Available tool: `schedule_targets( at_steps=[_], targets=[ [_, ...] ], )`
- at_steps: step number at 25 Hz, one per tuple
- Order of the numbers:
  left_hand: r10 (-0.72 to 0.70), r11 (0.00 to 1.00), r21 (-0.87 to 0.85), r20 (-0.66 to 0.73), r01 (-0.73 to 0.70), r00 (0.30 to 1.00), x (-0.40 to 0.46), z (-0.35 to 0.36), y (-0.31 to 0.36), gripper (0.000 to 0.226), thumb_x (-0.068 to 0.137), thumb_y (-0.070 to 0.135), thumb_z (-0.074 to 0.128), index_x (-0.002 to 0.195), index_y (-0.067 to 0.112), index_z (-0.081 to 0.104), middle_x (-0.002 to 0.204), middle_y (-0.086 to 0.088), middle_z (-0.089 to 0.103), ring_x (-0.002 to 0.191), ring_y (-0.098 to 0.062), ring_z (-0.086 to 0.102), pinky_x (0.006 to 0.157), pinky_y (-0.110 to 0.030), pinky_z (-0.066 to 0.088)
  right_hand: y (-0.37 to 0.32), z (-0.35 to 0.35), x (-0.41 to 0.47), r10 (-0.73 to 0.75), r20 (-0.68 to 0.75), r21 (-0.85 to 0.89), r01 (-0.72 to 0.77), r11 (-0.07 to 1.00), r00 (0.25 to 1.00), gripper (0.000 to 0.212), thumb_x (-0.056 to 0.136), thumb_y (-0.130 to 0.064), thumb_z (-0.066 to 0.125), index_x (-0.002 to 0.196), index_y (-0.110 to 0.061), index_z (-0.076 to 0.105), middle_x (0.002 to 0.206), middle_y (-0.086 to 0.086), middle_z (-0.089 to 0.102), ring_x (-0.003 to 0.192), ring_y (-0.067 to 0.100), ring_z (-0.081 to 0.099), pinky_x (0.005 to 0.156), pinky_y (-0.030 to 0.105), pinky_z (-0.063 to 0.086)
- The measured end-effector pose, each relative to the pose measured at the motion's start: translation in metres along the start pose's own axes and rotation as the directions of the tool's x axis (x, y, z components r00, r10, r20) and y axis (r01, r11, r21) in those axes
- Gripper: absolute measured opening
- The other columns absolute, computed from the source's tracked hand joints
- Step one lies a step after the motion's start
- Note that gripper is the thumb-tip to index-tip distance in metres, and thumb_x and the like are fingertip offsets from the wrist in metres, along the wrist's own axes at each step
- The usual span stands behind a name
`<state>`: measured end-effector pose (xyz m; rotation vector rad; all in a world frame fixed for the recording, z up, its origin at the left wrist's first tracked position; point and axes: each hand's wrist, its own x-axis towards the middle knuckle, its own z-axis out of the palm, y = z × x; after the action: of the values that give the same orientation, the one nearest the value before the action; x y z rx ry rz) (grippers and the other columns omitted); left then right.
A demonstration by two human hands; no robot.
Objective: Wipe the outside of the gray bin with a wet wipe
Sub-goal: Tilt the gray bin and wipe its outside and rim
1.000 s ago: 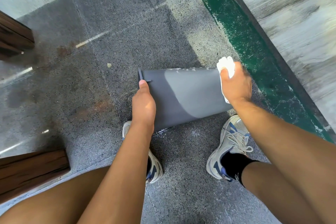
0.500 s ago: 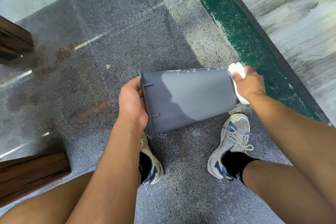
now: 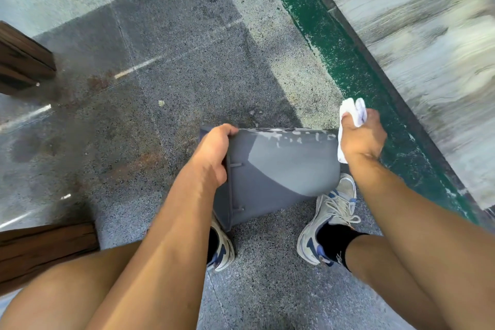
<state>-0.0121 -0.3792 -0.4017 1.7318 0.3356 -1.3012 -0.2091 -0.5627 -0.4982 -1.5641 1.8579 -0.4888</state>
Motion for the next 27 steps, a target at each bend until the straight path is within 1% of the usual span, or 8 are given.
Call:
schedule_targets(
  at_steps=[4,6,9,14,18,21,24,27],
  targets=[
    [0.025,0.996,-0.09,0.02,-0.024,0.999,-0.016,0.011,0.0,0.015,0.094,0.02,0.055,0.088,0.011,0.066,0.077,-0.01,0.073,0.062,-0.028,0.067,0.069,-0.043,0.058,-0.041,-0.013,-0.026,-0.035,0.117,0.134,0.019,0.991,0.992,0.031,0.093,-0.039,0.053,0.116,-0.02,0.059,0.096,-0.003,0.062,0.085,0.022,0.059,0.076,0.03,0.051],
    [0.067,0.992,-0.112,0.022,-0.064,0.998,-0.023,0.013,0.002,0.022,0.094,0.024,0.056,0.103,0.009,0.07,0.096,-0.014,0.076,0.075,-0.031,0.071,0.078,-0.049,0.059,-0.056,-0.014,-0.045,-0.042,0.221,0.225,-0.009,0.974,0.974,0.022,0.094,-0.041,0.046,0.101,-0.024,0.06,0.084,-0.004,0.061,0.076,0.02,0.058,0.063,0.029,0.046],
    [0.09,0.987,-0.135,-0.004,-0.089,0.996,-0.032,0.01,-0.002,0.037,0.09,0.034,0.06,0.116,0.01,0.071,0.109,-0.015,0.076,0.095,-0.035,0.074,0.089,-0.055,0.055,-0.071,-0.013,-0.067,-0.075,0.286,0.245,0.003,0.969,0.955,0.032,0.089,-0.046,0.039,0.081,-0.026,0.062,0.075,0.0,0.061,0.073,0.028,0.06,0.064,0.035,0.048],
    [0.083,0.96,-0.266,-0.017,-0.085,0.996,-0.031,0.004,-0.018,0.062,0.093,0.068,0.039,0.115,0.022,0.074,0.105,-0.006,0.079,0.099,-0.029,0.074,0.095,-0.046,0.053,-0.09,-0.009,-0.105,-0.314,0.458,0.362,0.149,0.92,0.832,0.039,0.095,-0.021,0.056,0.133,-0.029,0.061,0.106,-0.012,0.07,0.084,0.004,0.067,0.072,0.028,0.058],
    [0.051,0.956,-0.287,-0.045,-0.062,0.998,-0.022,-0.001,-0.016,0.065,0.093,0.071,0.036,0.113,0.022,0.073,0.106,-0.007,0.078,0.098,-0.025,0.073,0.092,-0.038,0.055,-0.087,0.007,-0.136,-0.465,0.394,0.245,0.397,0.884,0.793,0.056,0.085,-0.034,0.066,0.14,-0.034,0.054,0.13,-0.008,0.065,0.114,0.01,0.062,0.099,0.035,0.051],
    [0.057,0.959,-0.277,-0.027,-0.062,0.998,-0.022,0.001,-0.012,0.062,0.098,0.065,0.034,0.112,0.018,0.072,0.106,-0.006,0.077,0.101,-0.02,0.071,0.097,-0.035,0.052,-0.086,0.017,-0.158,-0.516,0.37,0.101,0.519,0.849,0.773,0.06,0.091,-0.036,0.064,0.147,-0.027,0.047,0.132,0.0,0.059,0.12,0.02,0.056,0.099,0.033,0.042],
    [0.052,0.954,-0.294,-0.04,-0.061,0.998,-0.02,0.002,-0.011,0.065,0.099,0.064,0.033,0.13,0.015,0.063,0.127,-0.008,0.068,0.116,-0.024,0.064,0.109,-0.041,0.045,-0.091,0.024,-0.166,-0.481,0.376,0.032,0.508,0.861,0.792,0.055,0.095,-0.042,0.059,0.147,-0.026,0.049,0.128,0.003,0.055,0.12,0.025,0.053,0.098,0.036,0.041],
    [0.016,0.954,-0.297,-0.045,-0.029,0.999,-0.019,0.0,-0.011,0.063,0.101,0.062,0.031,0.11,0.013,0.07,0.111,-0.012,0.074,0.097,-0.023,0.071,0.09,-0.031,0.054,-0.092,0.03,-0.175,-0.486,0.365,-0.036,0.533,0.845,0.794,0.049,0.096,-0.041,0.058,0.143,-0.029,0.054,0.123,0.004,0.054,0.112,0.027,0.055,0.09,0.037,0.043]
  ],
)
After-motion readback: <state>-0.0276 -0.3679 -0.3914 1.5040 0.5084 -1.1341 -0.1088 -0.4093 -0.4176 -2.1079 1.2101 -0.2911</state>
